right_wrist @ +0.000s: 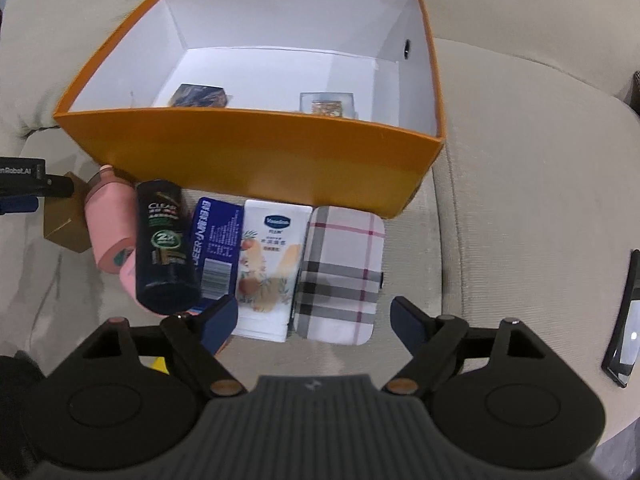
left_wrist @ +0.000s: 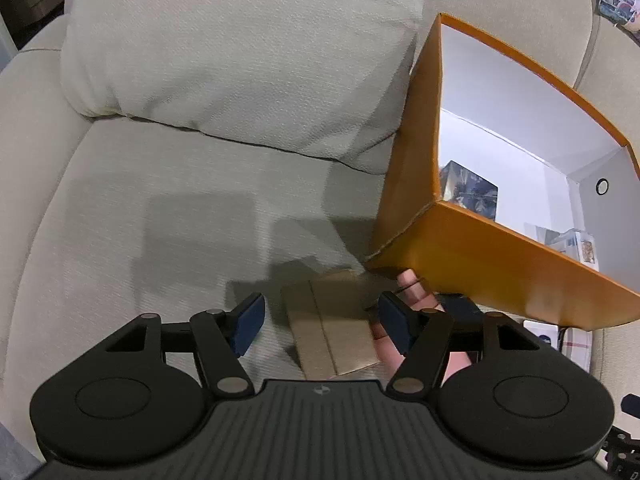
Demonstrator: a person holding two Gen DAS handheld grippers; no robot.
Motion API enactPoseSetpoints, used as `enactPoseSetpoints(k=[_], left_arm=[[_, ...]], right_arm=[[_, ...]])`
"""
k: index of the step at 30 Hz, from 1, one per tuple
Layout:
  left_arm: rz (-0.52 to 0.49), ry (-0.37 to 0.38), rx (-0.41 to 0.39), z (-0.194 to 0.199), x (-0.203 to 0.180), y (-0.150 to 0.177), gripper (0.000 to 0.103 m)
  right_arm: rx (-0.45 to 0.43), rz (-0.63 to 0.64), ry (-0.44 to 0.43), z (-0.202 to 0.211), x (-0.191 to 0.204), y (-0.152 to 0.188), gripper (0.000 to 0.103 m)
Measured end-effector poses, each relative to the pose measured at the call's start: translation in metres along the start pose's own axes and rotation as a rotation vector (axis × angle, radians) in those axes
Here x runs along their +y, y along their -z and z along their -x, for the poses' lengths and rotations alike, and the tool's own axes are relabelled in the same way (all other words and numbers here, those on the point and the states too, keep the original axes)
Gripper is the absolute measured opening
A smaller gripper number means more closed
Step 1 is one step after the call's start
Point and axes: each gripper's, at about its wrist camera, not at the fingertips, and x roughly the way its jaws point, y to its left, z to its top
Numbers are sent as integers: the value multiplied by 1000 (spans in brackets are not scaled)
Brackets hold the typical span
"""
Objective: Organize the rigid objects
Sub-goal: 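Grasp the brown cardboard box with the left tool while the right tool grasps the plaid case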
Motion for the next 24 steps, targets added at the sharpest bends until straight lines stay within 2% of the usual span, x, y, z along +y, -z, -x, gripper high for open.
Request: enactPoseSetpoints(k=[4,9,15,24], left_arm=[[-2,-42,22,-10,-3,3,76],[31,-35,4,-14,3,6,76],[40,-55,-18,-19,7,5,76],[-31,-95,-16,-26,4,11,77]], right_arm=[[5,0,3,-3,1,-1,84],[11,2,20,-12,-1,-1,85],[18,-91,59,-37,-18,-6,85],[51,-166,61,-70,-27,-10,86]])
